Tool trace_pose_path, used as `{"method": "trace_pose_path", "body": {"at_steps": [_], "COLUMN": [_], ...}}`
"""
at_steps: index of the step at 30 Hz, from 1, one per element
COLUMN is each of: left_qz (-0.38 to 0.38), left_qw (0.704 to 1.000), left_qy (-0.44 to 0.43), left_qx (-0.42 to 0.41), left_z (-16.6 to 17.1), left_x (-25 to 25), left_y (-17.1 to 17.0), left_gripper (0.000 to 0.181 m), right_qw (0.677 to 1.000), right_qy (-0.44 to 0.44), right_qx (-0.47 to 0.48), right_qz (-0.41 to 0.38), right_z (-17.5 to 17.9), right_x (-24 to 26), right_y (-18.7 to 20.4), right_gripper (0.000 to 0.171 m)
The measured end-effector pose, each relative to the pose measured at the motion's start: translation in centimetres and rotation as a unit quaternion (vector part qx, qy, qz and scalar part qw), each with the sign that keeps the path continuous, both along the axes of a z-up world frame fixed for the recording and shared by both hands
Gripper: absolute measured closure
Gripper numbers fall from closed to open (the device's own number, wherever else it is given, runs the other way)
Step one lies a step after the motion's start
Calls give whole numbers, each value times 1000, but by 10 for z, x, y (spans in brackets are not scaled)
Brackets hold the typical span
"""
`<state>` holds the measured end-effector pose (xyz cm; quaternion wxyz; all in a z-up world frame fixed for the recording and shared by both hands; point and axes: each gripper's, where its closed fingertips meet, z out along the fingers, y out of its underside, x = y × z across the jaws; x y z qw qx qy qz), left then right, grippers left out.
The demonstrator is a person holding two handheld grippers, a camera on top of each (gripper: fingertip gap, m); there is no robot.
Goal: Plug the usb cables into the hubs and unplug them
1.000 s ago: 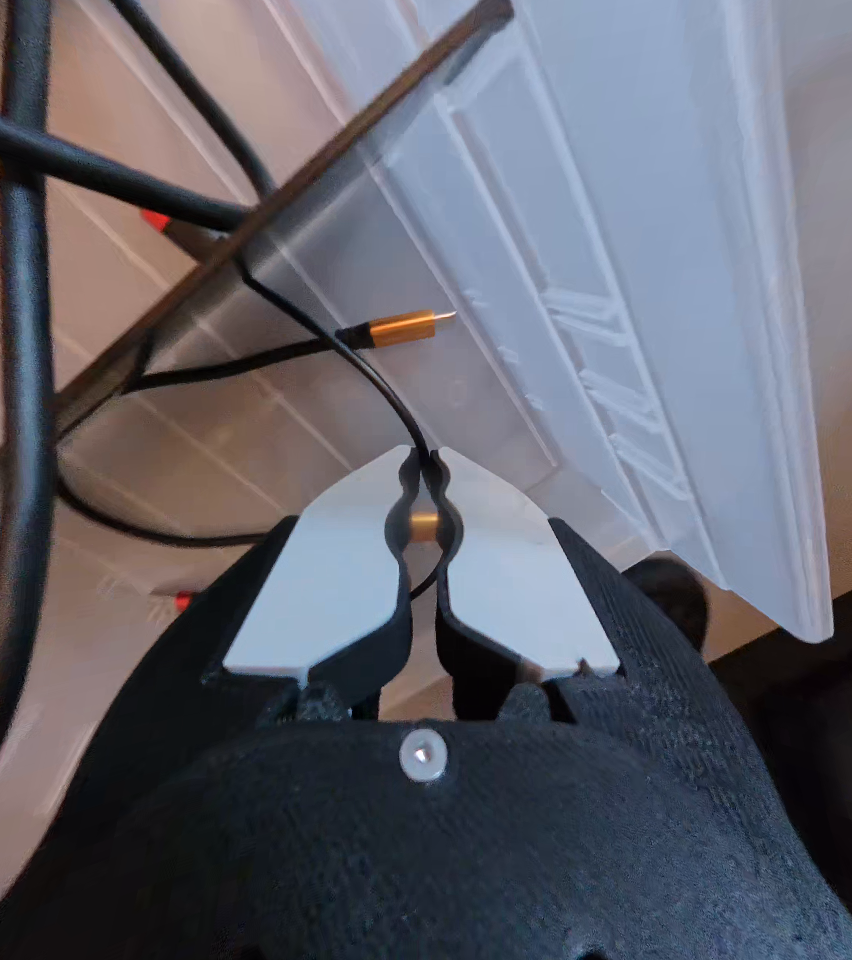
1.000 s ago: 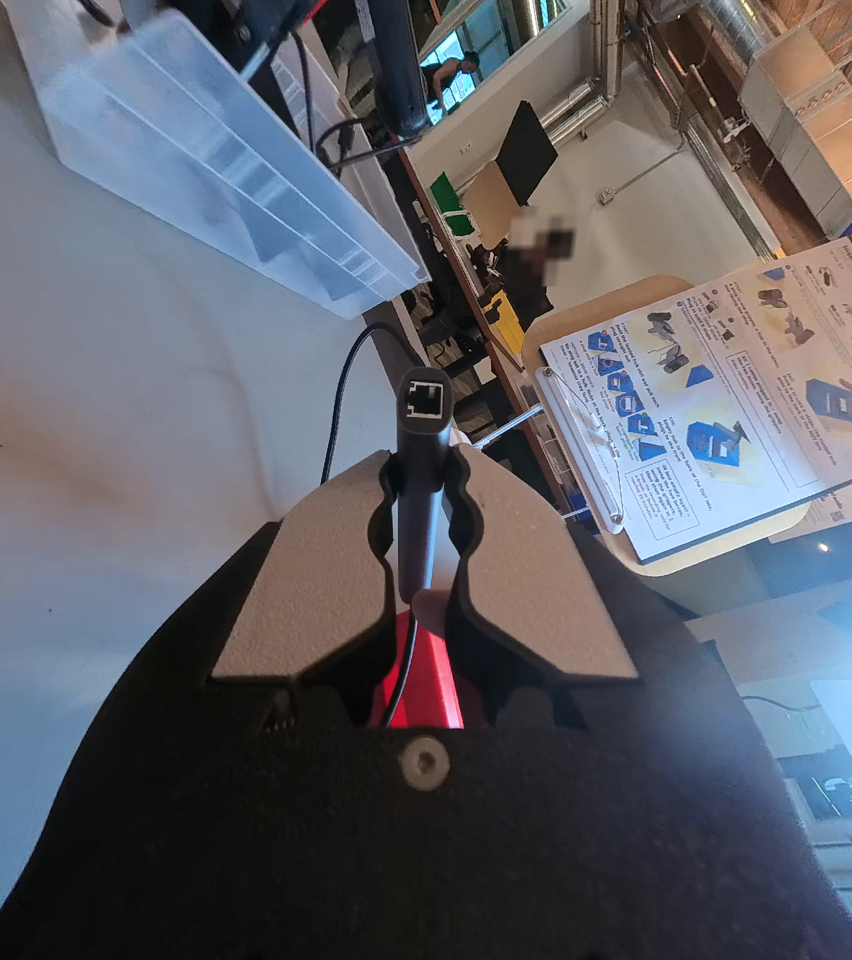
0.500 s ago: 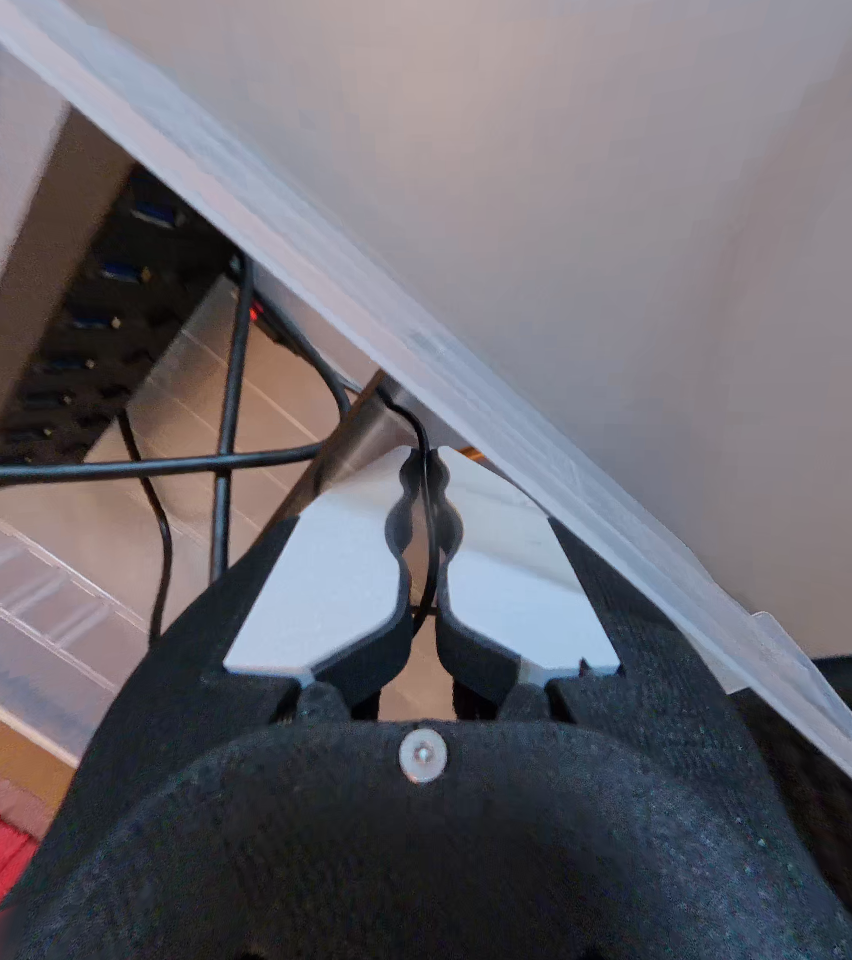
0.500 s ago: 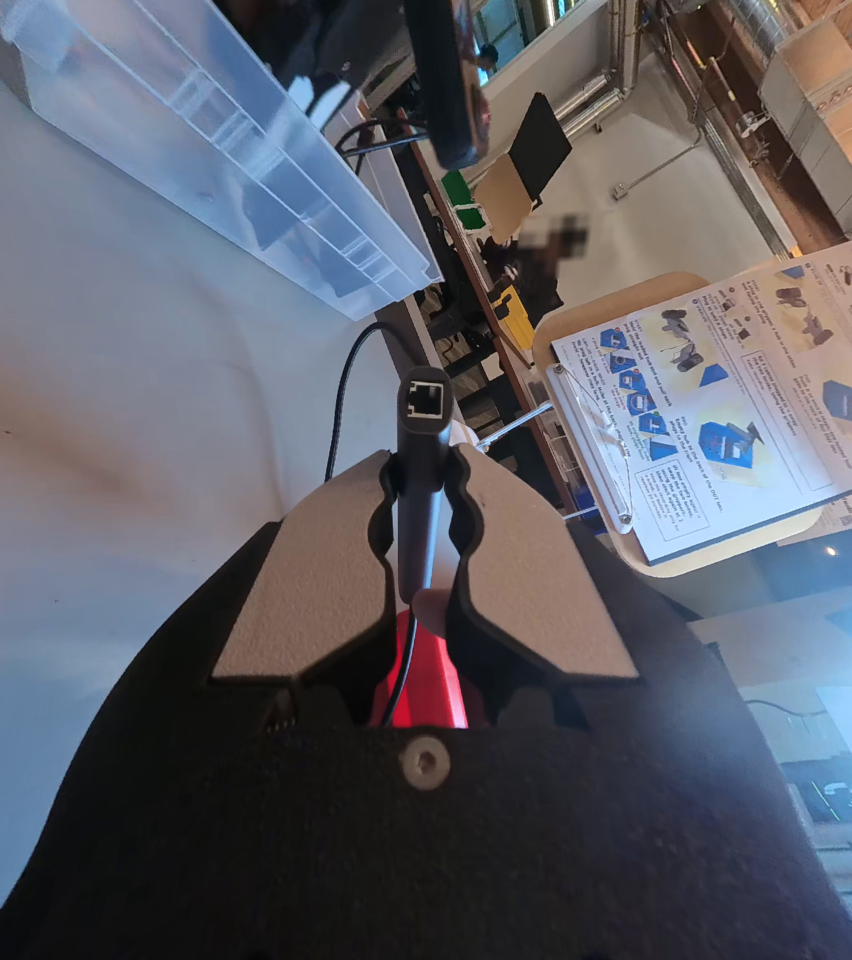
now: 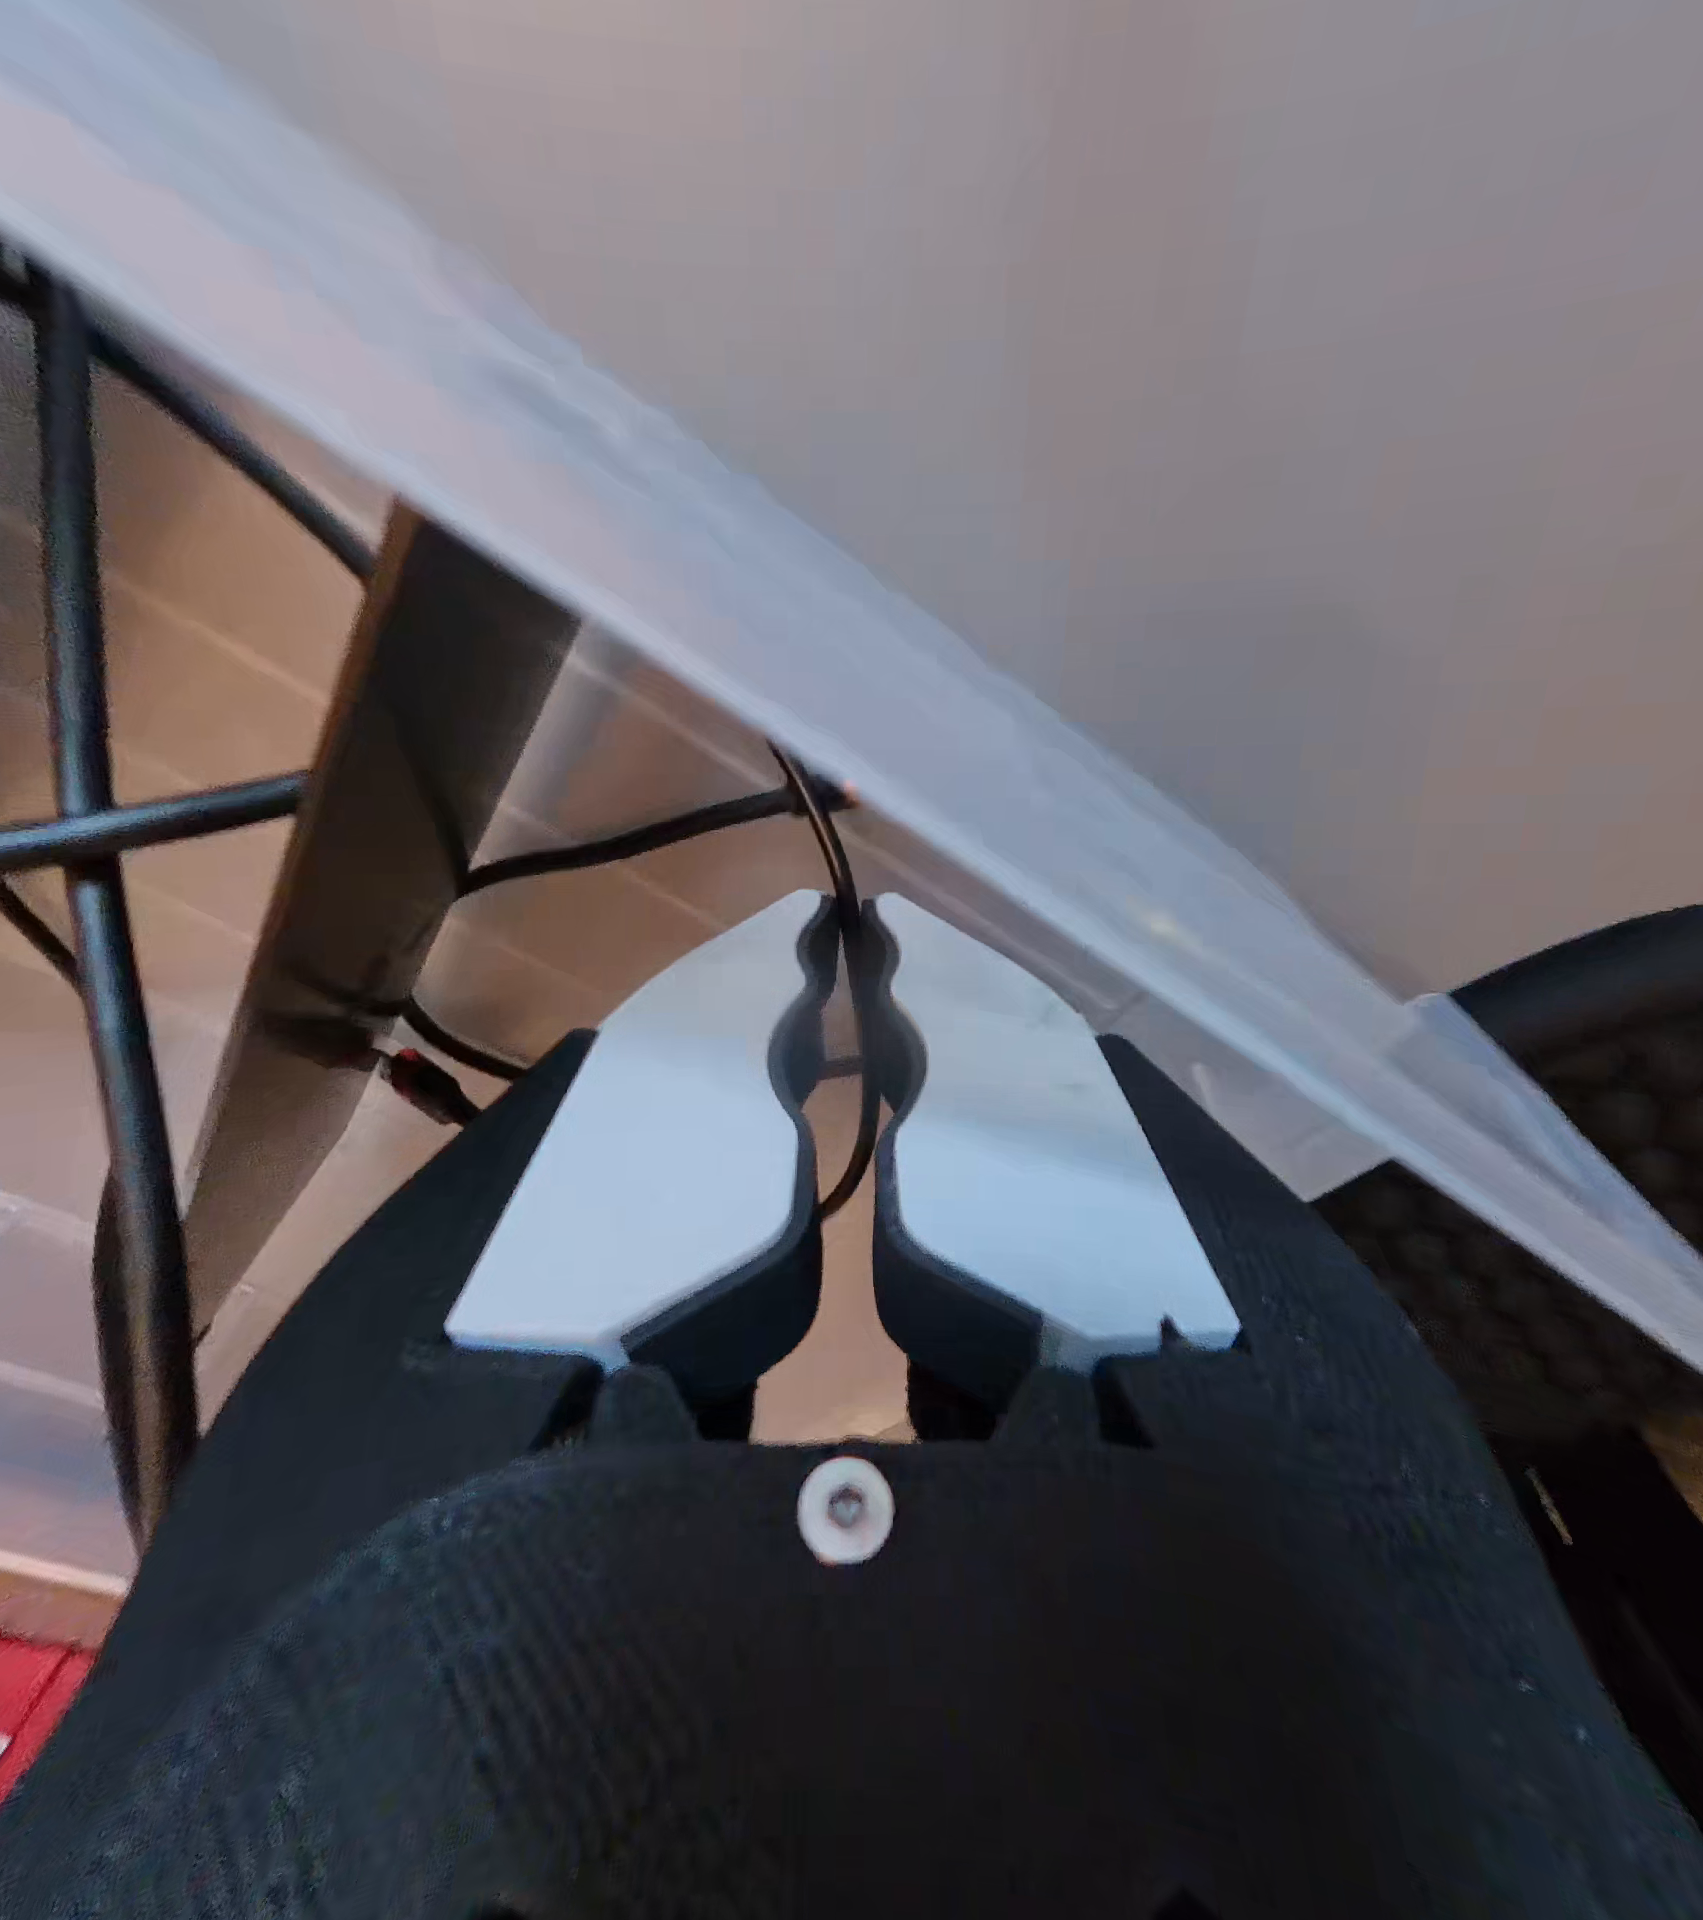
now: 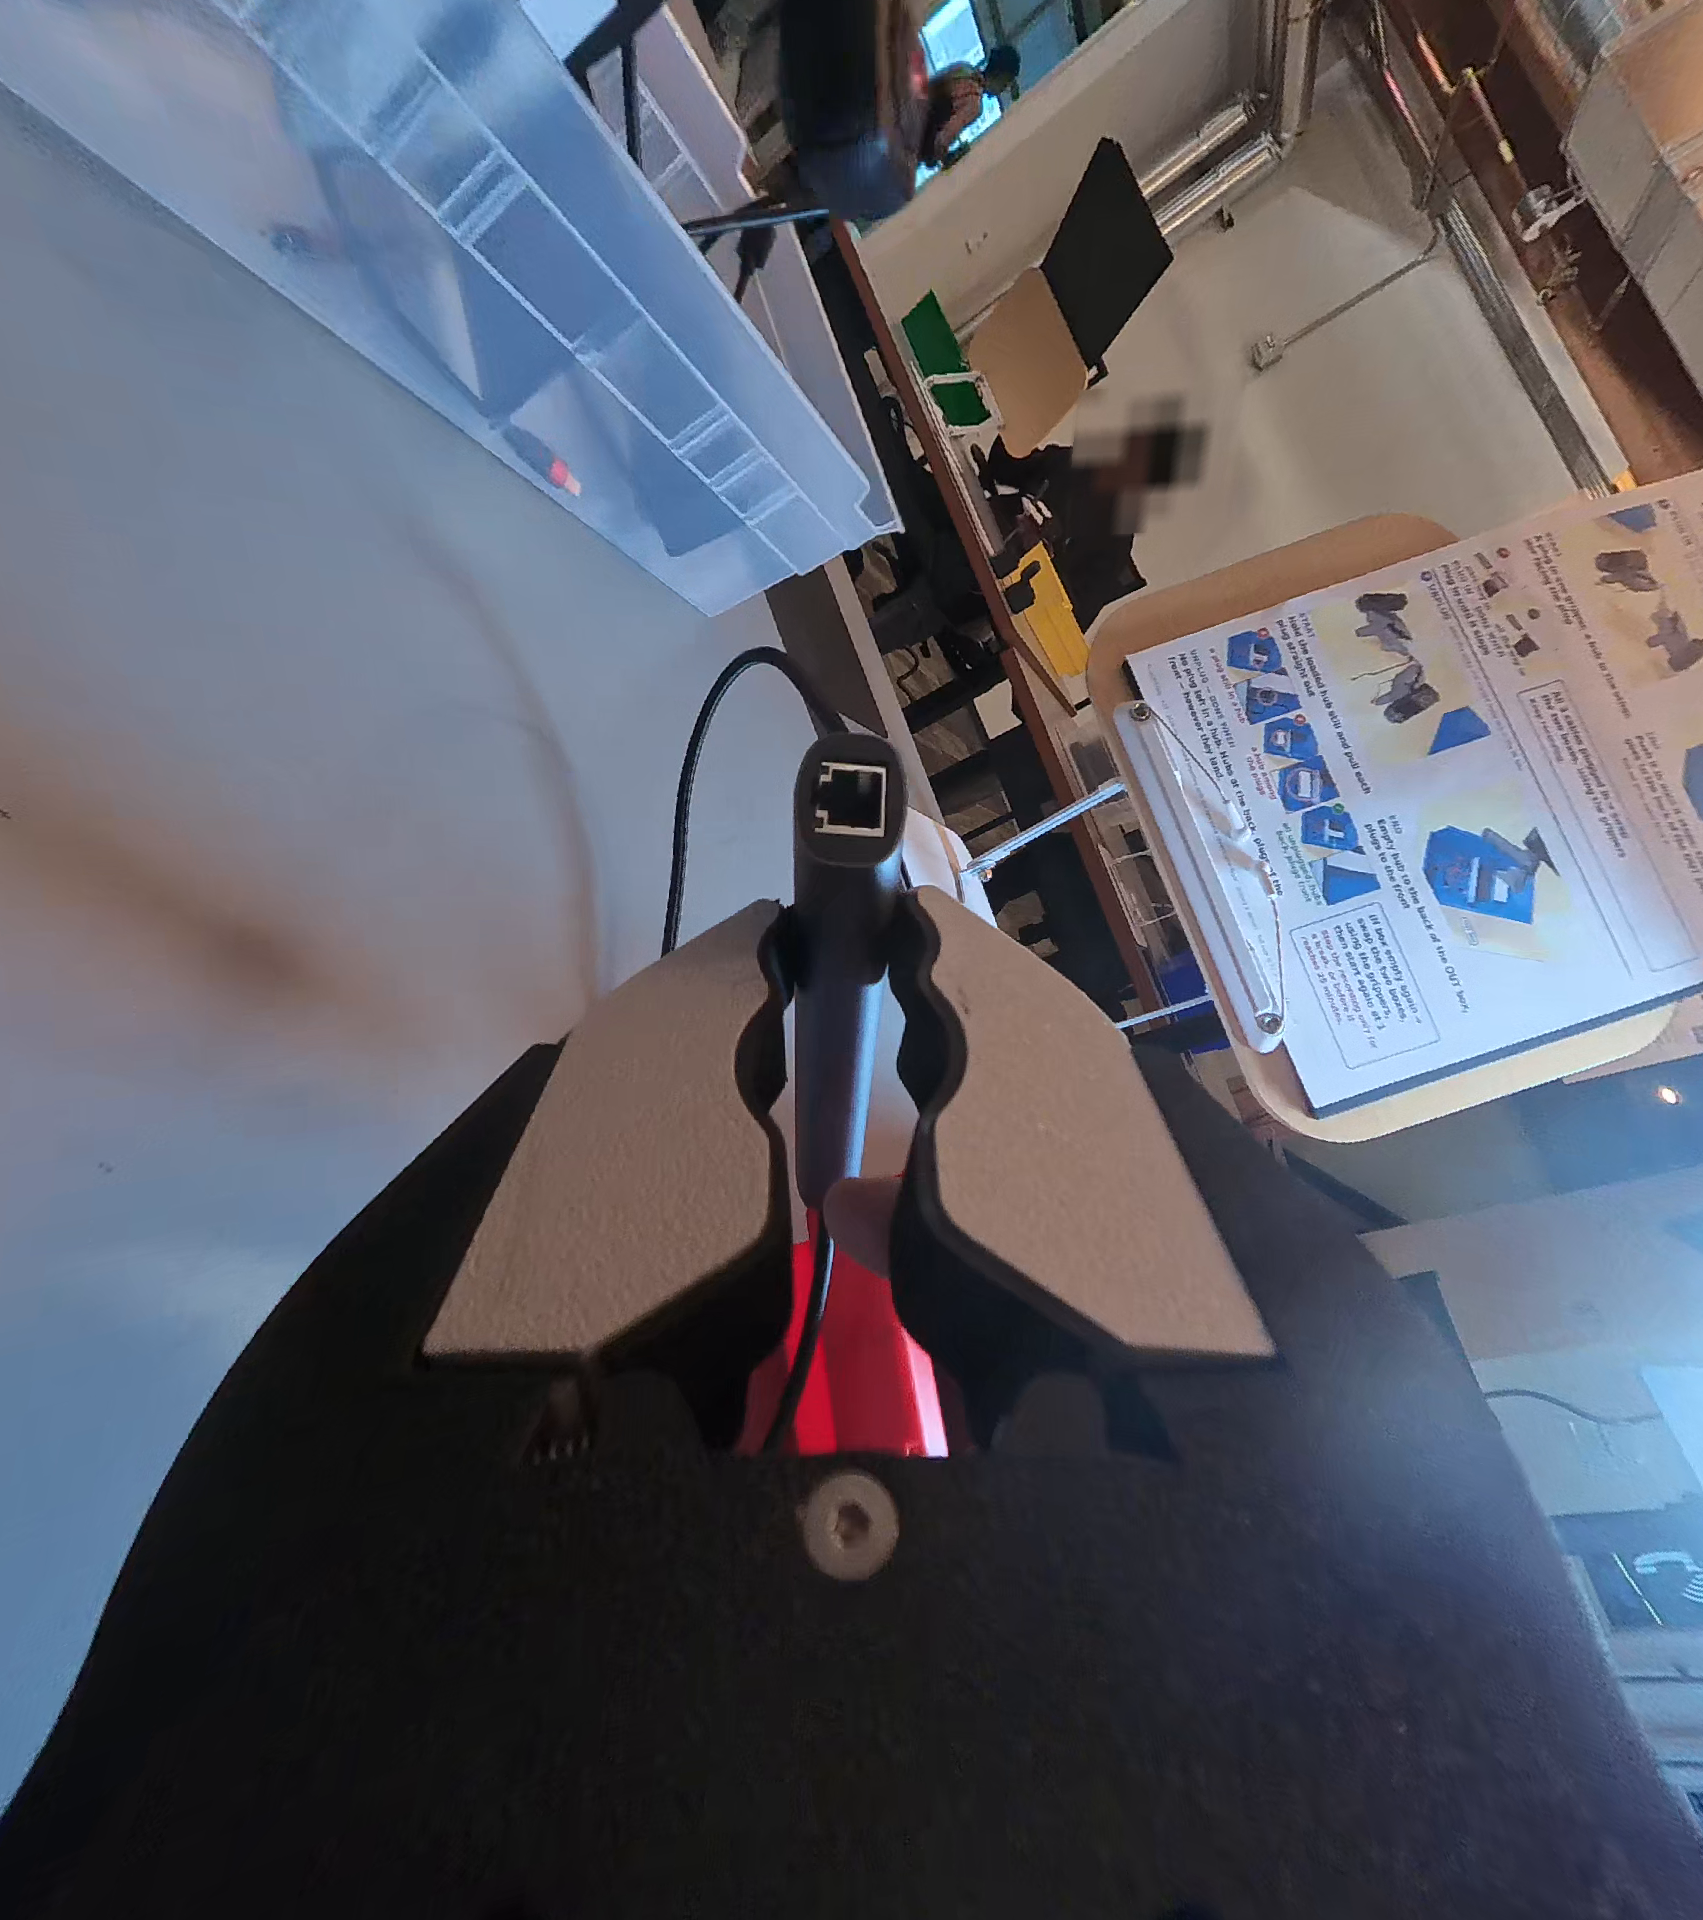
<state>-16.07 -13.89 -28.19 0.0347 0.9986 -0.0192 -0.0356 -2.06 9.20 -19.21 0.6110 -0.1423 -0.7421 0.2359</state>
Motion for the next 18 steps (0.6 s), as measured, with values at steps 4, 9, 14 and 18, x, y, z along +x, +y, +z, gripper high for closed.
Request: {"method": "trace_pose_path", "body": {"at_steps": [4, 9, 14, 18], "left_qz": [6, 15, 26, 59], "left_qw": [999, 992, 986, 971], "left_qy": [28, 45, 48, 93], "left_qx": [38, 113, 159, 212], "left_z": [-7, -5, -9, -2], "left_x": [-10, -22, -34, -64], "left_y": [-2, 19, 48, 80], "left_gripper": [178, 177, 178, 178], "right_qw": [1000, 1000, 1000, 1000], "right_qy": [0, -11, -15, -19], "right_qx": [4, 2, 4, 4], "right_qz": [-1, -4, -6, -9], "right_z": [-1, -9, -11, -14], "right_x": [0, -3, -4, -5], "right_y": [-1, 0, 0, 2], "right_gripper": [154, 154, 154, 154]}}
